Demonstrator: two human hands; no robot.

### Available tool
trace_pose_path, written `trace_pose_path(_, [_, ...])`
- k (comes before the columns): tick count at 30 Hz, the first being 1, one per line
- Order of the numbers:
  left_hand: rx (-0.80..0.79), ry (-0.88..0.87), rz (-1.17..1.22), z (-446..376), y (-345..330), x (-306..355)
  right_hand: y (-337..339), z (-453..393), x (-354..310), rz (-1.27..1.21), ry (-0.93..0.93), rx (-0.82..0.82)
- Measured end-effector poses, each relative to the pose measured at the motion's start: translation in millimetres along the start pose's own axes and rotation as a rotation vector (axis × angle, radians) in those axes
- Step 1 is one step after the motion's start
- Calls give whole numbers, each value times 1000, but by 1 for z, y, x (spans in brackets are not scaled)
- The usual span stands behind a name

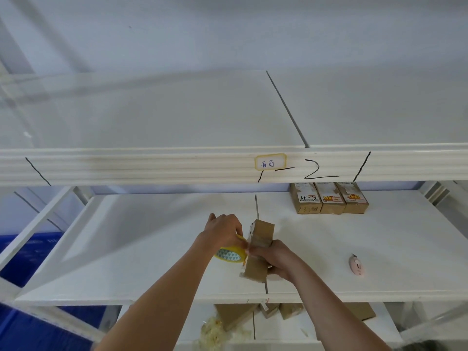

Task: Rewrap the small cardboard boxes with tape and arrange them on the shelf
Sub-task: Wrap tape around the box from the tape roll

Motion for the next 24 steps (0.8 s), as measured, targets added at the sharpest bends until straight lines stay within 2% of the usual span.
trace_pose_path(5, [-59,-35,-17,1,0,6,7,2,-4,33,-15,6])
trace_pose_path(10, [-243,-104,29,7,1,5,20,-2,-6,84,-21,-9])
trace_pose_path(13, [-297,-120,57,10,4,-1,22,-3,-4,80,-20,-37])
trace_pose_path(19, [-290,-86,150,5,4,-3,20,-3,-2,62,-12,-75])
trace_pose_path(24, [-173,17,87,-4,-1,-13,23,-3,0,21,-7,-95])
Point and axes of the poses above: each hand's wrist, its own z-axis away from the middle knuckle, its own y-axis out of the back of the hand, x = y × z, the point moved 6 cm from there along -z, towards the middle knuckle, and after that the axes turned 14 degrees about -x, right-handed, at the moved point
